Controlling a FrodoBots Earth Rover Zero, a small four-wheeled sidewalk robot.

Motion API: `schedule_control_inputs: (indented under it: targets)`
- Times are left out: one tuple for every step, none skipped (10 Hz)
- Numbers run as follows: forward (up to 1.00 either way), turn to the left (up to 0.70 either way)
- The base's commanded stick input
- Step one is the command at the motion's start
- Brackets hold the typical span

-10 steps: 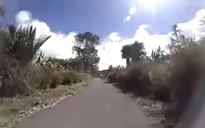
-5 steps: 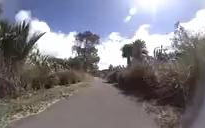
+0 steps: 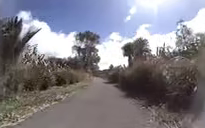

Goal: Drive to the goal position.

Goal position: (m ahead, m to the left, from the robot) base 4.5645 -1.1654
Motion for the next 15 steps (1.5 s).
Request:
schedule_control_inputs:
  targets:
    - [0.85,0.00]
    - [0.85,0.00]
    - [0.85,0.00]
    - [0.85,0.00]
    - [0.85,0.00]
    - [0.85,0.00]
    - [0.85,0.00]
    - [0.85,0.00]
    - [0.85,0.00]
    - [0.85,0.00]
    - [0.85,0.00]
    - [0.85,0.00]
    - [0.85,0.00]
    - [0.85,0.00]
    - [0.85,0.00]
